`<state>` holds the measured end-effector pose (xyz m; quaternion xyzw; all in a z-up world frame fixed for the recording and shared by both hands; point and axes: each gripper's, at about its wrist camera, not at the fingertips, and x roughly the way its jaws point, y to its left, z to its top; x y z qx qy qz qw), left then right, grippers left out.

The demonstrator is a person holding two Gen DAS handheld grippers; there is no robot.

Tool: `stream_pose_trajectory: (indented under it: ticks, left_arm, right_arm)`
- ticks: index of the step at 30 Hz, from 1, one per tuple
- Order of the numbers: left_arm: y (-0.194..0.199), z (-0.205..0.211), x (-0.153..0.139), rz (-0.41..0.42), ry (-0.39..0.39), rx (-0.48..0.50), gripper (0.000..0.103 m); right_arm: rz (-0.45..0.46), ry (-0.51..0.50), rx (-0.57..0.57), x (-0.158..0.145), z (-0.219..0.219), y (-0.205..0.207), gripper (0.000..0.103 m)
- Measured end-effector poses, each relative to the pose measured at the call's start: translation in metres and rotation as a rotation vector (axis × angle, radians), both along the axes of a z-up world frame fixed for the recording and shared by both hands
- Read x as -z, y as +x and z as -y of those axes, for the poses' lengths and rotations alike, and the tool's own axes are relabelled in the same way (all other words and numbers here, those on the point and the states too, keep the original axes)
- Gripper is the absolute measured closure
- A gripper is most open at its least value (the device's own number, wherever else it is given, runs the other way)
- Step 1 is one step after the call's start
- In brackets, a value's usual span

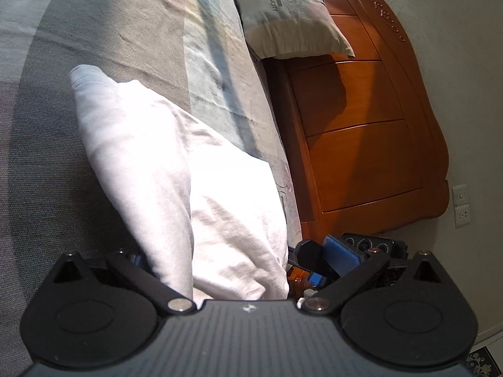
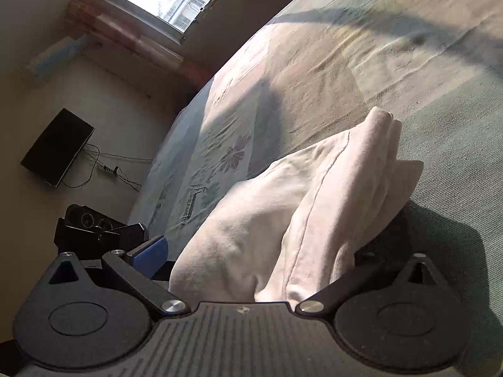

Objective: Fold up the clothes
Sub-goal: 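Close both grippers on the shirt's long edge and lift it, then carry the lifted edge over the shirt body with both grippers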

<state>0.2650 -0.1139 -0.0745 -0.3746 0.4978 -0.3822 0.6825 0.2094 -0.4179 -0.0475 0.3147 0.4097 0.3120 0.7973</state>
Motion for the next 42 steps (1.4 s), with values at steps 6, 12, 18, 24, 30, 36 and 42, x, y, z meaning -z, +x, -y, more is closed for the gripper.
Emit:
stream_pose_trajectory:
  ticks: [6,12,18,24,30,36,42]
  left_arm:
    - [0.023,0.061,-0.006,0.025,-0.017,0.064,0.002]
    - [0.047,0.123,-0.011,0.048,-0.037,0.124,0.002]
    - [0.074,0.193,-0.002,0.066,-0.088,0.143,0.002]
    - [0.081,0.239,0.012,0.078,-0.083,0.133,0.002]
    - [0.075,0.236,0.036,0.055,-0.026,0.142,0.002]
    - [0.070,0.216,0.049,0.071,0.010,0.111,0.001]
    - [0.092,0.207,0.054,0.071,0.033,0.034,0.001]
  right_arm:
    - [0.041,-0.030,0.064,-0.010,0.055,0.006,0.000]
    - [0.076,-0.098,0.082,-0.025,0.125,0.025,0.000]
    - [0.116,-0.211,0.060,-0.041,0.190,0.052,0.000]
    - [0.123,-0.299,0.003,-0.037,0.239,0.079,0.000]
    - [0.045,-0.375,-0.012,-0.007,0.259,0.088,0.000]
    - [0.017,-0.604,0.242,-0.001,0.275,0.072,0.000]
    - [0.233,-0.461,0.365,-0.030,0.269,0.026,0.000]
